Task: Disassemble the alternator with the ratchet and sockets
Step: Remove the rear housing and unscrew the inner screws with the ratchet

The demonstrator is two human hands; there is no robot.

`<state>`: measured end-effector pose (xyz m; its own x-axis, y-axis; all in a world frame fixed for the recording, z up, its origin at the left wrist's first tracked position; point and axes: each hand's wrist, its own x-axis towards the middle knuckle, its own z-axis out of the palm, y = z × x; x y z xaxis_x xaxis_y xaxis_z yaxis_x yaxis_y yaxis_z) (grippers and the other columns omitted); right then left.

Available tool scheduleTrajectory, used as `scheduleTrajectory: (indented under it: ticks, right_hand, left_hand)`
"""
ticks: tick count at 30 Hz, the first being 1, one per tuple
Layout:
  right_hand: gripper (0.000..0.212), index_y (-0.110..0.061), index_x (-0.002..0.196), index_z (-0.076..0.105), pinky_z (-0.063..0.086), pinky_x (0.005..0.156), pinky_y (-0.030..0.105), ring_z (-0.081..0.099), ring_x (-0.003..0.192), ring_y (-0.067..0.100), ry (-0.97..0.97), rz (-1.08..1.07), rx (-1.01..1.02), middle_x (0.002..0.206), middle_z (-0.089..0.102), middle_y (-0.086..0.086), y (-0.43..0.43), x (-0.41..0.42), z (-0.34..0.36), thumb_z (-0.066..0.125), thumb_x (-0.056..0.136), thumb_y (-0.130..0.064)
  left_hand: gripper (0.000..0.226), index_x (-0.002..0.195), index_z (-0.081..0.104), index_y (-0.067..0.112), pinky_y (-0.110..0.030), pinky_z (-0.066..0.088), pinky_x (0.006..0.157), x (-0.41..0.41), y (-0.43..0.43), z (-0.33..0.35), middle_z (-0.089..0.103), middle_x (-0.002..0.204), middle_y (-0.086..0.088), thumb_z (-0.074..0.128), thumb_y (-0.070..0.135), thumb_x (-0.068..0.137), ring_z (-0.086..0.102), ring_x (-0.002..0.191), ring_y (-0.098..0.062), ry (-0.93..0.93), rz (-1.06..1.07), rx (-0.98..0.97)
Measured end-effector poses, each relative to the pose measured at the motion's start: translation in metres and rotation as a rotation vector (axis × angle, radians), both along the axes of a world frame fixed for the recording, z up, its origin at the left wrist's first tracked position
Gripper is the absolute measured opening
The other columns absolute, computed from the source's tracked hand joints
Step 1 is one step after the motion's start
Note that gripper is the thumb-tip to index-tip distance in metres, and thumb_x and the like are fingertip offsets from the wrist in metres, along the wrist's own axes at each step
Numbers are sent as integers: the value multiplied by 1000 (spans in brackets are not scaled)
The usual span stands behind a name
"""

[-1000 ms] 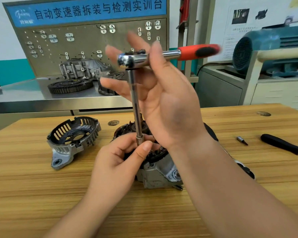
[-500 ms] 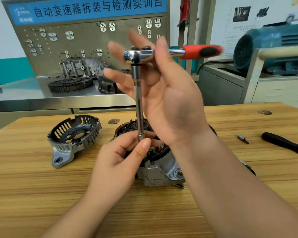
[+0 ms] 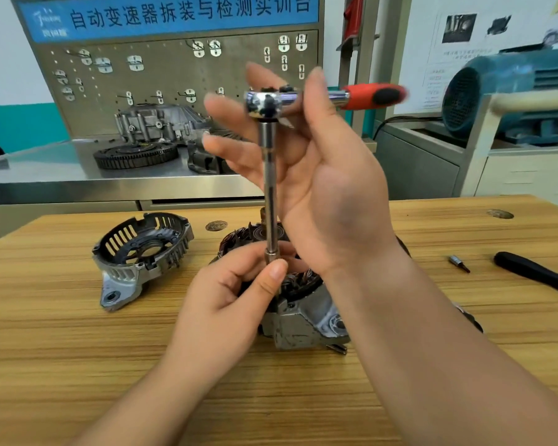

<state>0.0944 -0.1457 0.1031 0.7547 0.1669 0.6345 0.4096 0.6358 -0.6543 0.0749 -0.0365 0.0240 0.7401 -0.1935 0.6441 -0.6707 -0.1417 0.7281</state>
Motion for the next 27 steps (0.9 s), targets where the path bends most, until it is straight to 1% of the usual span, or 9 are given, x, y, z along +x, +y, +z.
scheduleTrajectory:
  ticks: [2, 5, 7, 9, 14, 18, 21, 24, 27]
  right_hand:
    - [42, -4, 121, 54, 54, 85, 29, 68, 82, 21, 33, -6, -27, 89, 72, 8, -1, 2, -1, 32, 101, -34]
    - [28, -8, 120, 57, 48, 87, 25, 63, 94, 13, -82, -55, -77, 105, 71, 1, -2, 2, 1, 45, 98, -21]
    - [27, 2, 118, 57, 44, 95, 26, 58, 105, 5, -237, -126, -129, 121, 66, -2, -3, 0, 3, 52, 94, -8]
    - [37, 10, 124, 53, 42, 102, 29, 56, 109, 3, -335, -202, -186, 125, 62, -7, -1, -2, 3, 54, 92, -7]
    - [31, -10, 119, 58, 54, 89, 34, 69, 84, 17, -65, -43, -34, 106, 70, 1, 0, -2, 1, 38, 99, -23]
    - [36, -18, 111, 61, 53, 79, 29, 69, 78, 19, 97, 125, -14, 90, 74, 0, -2, 0, -1, 33, 99, -39]
    - [23, -24, 107, 65, 50, 81, 29, 64, 90, 18, -14, 68, -37, 99, 72, -3, -2, -2, 1, 46, 94, -29]
    - [19, -24, 105, 66, 47, 89, 29, 62, 107, 15, -244, -137, -151, 110, 69, -5, -3, -5, 5, 57, 90, -15]
    - [19, -21, 109, 63, 50, 88, 30, 67, 100, 20, -235, -134, -163, 113, 68, -4, 0, -5, 3, 54, 93, -20]
  left_hand:
    - [19, 91, 71, 37, -5, 46, 71, 1, 0, -1, 72, 85, 23, 61, 22, 86, 65, 84, 8, 7, 6, 7]
    - [11, 81, 66, 26, -5, 45, 67, 2, 0, -3, 69, 70, 23, 60, 18, 85, 63, 73, 11, 9, 46, -5]
    - [10, 83, 68, 20, -14, 49, 69, 2, -1, -3, 71, 70, 18, 64, 29, 84, 65, 73, 6, 55, 59, -51]
    - [17, 84, 69, 21, -10, 47, 66, 2, -1, -4, 70, 66, 18, 62, 34, 75, 64, 69, 8, 44, 75, -64]
    - [18, 99, 65, 27, -1, 43, 69, 1, -1, -1, 69, 80, 28, 54, 17, 88, 62, 79, 13, -46, 39, 17]
    - [21, 97, 63, 26, -1, 42, 67, 2, -2, -2, 67, 72, 26, 55, 10, 86, 60, 72, 14, -29, 21, 18]
    - [8, 89, 67, 20, -10, 48, 70, 5, -2, -4, 74, 78, 10, 65, 18, 81, 68, 77, 0, 46, 14, -76]
    - [20, 85, 68, 16, -18, 53, 72, 4, -2, -2, 74, 78, 4, 67, 34, 77, 69, 78, -7, 60, 49, -89]
    - [15, 91, 68, 12, -19, 53, 75, 3, -1, 0, 72, 77, 8, 62, 26, 87, 67, 78, -3, 53, 31, -37]
